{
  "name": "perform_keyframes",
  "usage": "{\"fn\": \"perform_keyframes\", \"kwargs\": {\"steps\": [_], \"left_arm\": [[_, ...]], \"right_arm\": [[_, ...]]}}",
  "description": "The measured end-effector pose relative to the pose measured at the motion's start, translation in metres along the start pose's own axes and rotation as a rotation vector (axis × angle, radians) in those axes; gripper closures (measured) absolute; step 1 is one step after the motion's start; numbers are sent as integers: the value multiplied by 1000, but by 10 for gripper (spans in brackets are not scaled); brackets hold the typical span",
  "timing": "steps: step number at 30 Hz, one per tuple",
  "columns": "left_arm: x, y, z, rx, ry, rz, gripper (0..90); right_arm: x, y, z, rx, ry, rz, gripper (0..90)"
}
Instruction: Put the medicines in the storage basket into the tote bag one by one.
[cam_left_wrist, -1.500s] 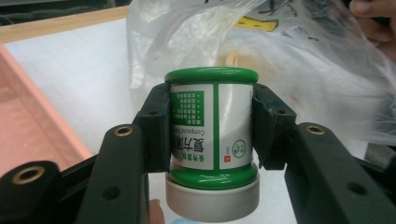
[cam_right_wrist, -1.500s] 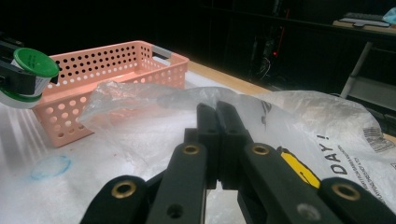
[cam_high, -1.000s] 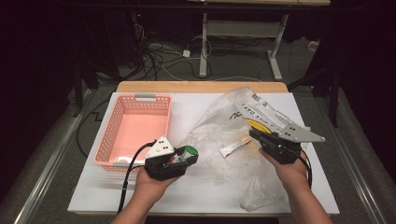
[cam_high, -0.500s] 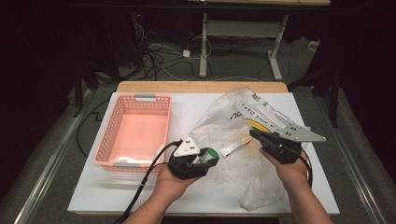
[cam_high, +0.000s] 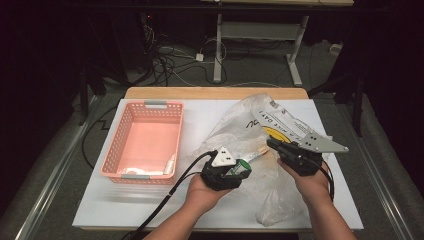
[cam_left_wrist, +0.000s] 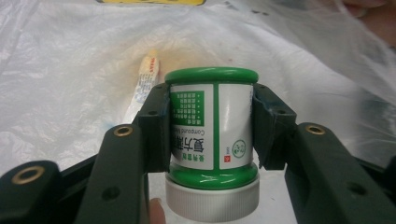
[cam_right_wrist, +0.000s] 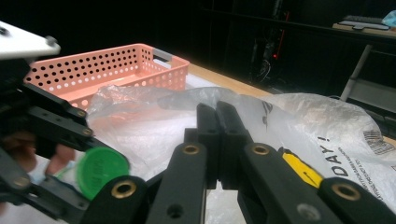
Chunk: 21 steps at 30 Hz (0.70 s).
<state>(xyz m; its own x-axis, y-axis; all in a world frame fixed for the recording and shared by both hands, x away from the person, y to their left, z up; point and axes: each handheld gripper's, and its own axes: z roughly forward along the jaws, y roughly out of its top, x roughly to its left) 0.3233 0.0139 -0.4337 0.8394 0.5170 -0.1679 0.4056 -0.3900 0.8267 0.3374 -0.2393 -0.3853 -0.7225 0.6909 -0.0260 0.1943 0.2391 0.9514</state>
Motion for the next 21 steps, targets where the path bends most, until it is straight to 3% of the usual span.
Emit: {"fn": "perform_keyframes", "kwargs": {"steps": [12, 21], "left_arm": [[-4, 7, 41, 18, -10, 12, 537], [-3, 11, 71, 31, 15, 28, 536]], "right_arm": [[-2, 1, -2, -12, -7, -2, 900], [-5, 2, -4, -16, -7, 13, 900]]}}
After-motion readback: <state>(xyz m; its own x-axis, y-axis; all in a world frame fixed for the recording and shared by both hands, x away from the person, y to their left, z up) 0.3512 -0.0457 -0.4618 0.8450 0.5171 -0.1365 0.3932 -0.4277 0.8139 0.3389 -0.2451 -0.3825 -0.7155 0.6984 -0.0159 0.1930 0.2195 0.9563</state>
